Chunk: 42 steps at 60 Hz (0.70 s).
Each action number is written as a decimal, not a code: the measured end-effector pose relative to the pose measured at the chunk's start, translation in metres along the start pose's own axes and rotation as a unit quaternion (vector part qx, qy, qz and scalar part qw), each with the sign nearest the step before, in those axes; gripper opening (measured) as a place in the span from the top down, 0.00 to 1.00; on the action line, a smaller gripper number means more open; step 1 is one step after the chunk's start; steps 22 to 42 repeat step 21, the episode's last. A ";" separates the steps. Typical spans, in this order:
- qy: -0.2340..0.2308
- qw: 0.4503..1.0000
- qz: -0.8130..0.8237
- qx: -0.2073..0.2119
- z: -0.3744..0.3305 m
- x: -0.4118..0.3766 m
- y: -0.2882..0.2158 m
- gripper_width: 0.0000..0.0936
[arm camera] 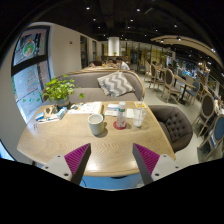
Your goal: Pour water
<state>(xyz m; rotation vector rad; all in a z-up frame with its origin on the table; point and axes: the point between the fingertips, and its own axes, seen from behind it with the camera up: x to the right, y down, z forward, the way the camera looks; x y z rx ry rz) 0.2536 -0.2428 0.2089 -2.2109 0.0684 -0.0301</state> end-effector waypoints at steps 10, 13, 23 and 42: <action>-0.003 1.000 0.002 0.000 -0.013 -0.008 0.003 0.08; 0.000 1.000 -0.001 0.000 -0.013 -0.009 0.005 0.08; -0.001 1.000 -0.004 0.002 -0.016 -0.012 0.005 0.08; -0.001 1.000 -0.004 0.002 -0.016 -0.012 0.005 0.08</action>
